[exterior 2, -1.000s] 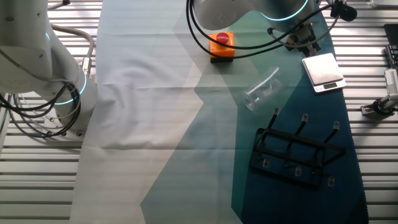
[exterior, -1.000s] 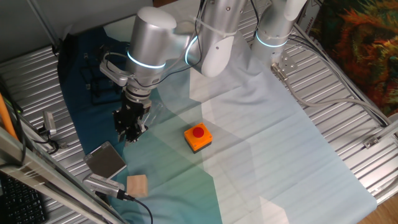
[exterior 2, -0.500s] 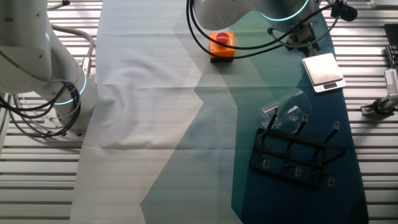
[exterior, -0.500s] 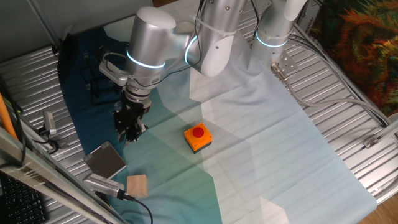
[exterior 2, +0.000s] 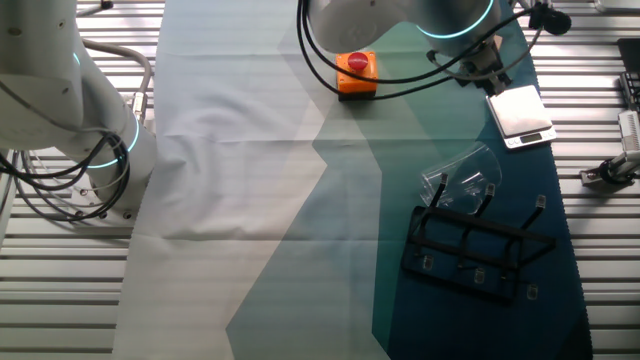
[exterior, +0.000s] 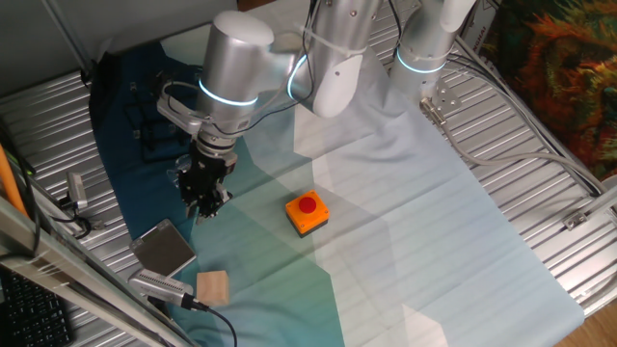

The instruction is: Take the cup off the cup rack

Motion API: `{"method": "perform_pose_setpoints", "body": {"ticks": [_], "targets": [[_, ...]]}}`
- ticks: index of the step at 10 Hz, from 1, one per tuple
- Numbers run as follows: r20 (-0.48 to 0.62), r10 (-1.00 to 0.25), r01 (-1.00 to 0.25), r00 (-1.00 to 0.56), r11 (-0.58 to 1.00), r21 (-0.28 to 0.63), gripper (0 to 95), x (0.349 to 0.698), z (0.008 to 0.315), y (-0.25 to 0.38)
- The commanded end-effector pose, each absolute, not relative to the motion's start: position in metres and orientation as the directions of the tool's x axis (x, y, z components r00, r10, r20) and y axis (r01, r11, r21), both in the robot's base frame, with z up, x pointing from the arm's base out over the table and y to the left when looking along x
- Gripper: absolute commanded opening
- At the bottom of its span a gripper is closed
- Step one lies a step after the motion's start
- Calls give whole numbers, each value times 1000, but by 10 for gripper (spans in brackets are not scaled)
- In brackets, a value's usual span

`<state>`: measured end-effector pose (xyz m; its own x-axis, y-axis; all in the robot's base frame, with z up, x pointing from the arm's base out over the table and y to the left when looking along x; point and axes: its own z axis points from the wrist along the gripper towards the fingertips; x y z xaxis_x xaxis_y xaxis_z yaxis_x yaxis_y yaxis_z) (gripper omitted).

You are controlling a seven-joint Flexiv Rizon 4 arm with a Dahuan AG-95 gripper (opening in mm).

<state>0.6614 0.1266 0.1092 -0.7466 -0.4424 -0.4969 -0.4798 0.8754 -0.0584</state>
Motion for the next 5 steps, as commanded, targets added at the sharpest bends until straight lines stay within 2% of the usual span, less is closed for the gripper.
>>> {"method": "perform_pose_setpoints", "body": {"ticks": [1, 5], "targets": [[-402, -572, -572, -715, 809, -133, 190, 671, 100, 112], [-309, -647, -653, -698, 751, -98, 190, 685, 90, 72]]}}
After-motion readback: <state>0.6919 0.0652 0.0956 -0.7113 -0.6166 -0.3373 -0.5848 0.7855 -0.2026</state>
